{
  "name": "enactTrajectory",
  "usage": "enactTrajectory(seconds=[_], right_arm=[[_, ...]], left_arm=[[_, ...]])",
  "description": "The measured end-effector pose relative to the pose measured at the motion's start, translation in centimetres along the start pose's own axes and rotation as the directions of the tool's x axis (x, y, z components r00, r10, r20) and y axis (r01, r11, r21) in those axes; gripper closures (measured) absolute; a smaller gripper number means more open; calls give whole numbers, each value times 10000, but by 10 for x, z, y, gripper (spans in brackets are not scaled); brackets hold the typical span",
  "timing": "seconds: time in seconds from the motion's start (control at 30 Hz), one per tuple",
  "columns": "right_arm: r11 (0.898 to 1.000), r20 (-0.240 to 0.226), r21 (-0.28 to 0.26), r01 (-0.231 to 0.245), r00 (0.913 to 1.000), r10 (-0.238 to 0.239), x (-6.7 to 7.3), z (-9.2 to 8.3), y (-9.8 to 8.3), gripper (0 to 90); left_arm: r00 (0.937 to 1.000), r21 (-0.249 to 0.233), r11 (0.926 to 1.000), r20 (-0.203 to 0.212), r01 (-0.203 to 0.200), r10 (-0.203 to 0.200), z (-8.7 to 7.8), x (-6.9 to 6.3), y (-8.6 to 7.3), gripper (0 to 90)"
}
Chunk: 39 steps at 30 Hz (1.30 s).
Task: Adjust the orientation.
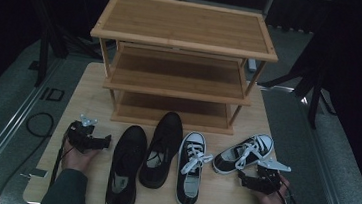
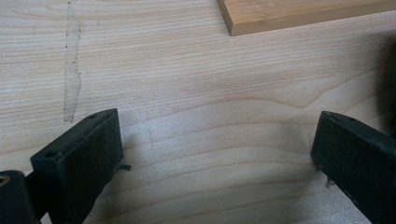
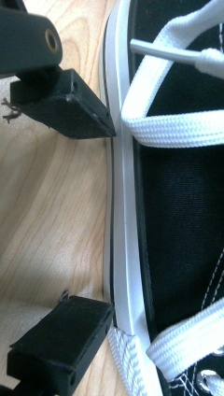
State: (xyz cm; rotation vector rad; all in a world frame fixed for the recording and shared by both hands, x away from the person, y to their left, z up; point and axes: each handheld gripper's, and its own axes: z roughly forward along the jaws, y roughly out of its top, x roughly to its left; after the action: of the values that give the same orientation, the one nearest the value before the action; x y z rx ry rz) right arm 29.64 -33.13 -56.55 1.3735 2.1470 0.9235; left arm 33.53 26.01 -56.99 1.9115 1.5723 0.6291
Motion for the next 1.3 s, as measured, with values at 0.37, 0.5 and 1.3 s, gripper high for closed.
enactTrajectory(seconds=[0.37, 0.5, 1.3], right_arm=[[10000, -9, 3, 1, 10000, -1, 0, 0, 0, 134], [10000, -9, 3, -1, 10000, 1, 0, 0, 0, 134], [10000, -7, 5, 2, 10000, -2, 0, 0, 0, 134]], left_arm=[[9999, 49, 10000, 154, -38, 38, -11, 2, 0, 306], [9972, 35, 10000, 750, -19, 17, -19, 3, 1, 423], [9602, -602, 9892, 2391, -1335, 1442, -117, -6, 41, 652]])
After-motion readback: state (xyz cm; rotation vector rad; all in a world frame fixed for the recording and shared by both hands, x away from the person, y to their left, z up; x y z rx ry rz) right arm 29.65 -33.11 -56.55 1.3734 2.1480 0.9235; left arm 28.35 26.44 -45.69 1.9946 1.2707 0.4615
